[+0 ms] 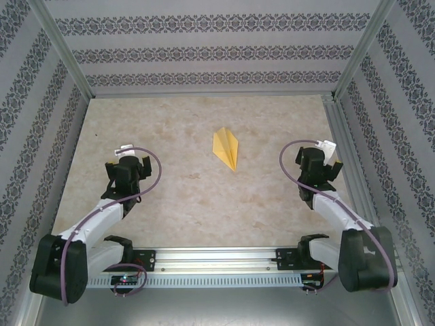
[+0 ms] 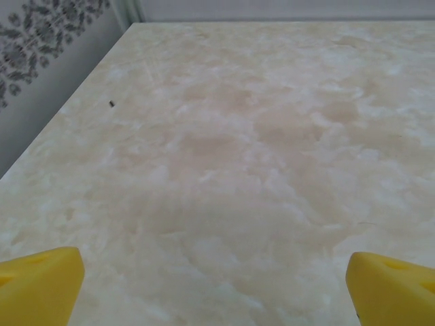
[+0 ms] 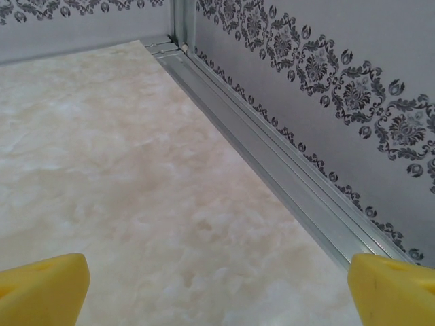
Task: Fold a paper plane with a square sheet of paper (pick it up from the middle)
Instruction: Reset both arms
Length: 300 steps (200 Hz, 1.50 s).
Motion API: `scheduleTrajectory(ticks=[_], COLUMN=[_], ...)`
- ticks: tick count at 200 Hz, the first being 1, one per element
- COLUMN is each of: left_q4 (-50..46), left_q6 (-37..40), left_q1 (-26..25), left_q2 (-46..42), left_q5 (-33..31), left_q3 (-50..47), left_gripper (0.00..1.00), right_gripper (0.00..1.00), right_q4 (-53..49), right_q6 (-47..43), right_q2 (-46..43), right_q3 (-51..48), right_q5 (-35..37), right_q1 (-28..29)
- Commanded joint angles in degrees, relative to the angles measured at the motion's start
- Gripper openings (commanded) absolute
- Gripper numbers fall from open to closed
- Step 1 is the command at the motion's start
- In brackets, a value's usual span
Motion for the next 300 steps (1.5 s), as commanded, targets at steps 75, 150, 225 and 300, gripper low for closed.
scheduleTrajectory(ticks=[75,150,225,300], left_q4=[30.33,37.61,36.74,36.22], left_q6=[7.25,7.77,8.90,9.18], left_q1=[8.81,9.83,8.93,8.77], left_q2=[14.72,25.97,27.29,27.37], left_q5=[20.72,26.22,25.99,25.96], left_q3=[-2.02,0.28,1.29,1.67], left_gripper=[1.00,1.00,1.00,1.00], right_gripper=[0.98,0.98,0.98,0.98], right_q4=[31.76,43.70,45.89,45.87], right_q6=[-8.66,-8.76,-8.82,-8.84], right_q2=[10.43,21.01,22.14,22.14], right_q3=[-4.19,-4.23,-4.82,-4.80], right_q5=[-12.28,-20.63,-20.96,-20.96], right_q1=[-1.85,-3.46,-3.55,-3.55])
